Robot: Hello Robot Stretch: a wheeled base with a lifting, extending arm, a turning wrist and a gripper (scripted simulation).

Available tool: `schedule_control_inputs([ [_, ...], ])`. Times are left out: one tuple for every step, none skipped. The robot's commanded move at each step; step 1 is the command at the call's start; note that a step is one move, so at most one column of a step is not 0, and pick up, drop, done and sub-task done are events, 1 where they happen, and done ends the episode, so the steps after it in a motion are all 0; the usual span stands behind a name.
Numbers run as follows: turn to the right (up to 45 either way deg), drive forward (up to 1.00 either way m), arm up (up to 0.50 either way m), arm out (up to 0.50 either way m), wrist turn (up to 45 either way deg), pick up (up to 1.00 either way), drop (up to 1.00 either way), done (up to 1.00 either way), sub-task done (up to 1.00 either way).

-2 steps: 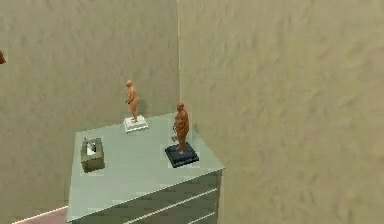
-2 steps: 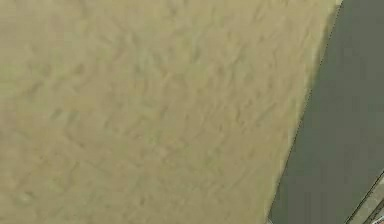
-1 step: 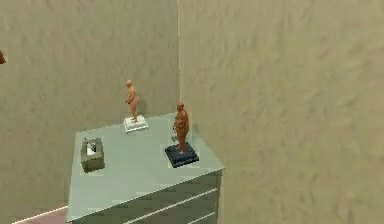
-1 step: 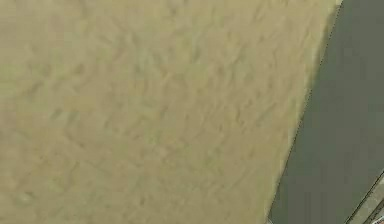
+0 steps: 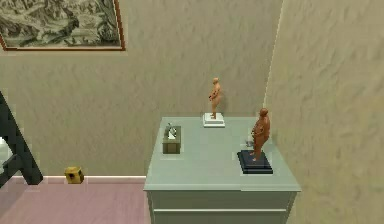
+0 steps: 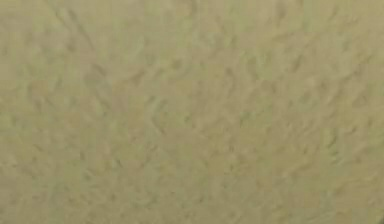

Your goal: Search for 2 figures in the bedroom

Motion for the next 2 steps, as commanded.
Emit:
schedule_control_inputs([
  [0.0, 0.30, 0.00, 0.00, 0.0, 0.00, 0.00, 0.00, 0.00],
  [0.0, 0.00, 0.00, 0.00, 0.0, 0.00, 0.00, 1.00, 0.00],
])
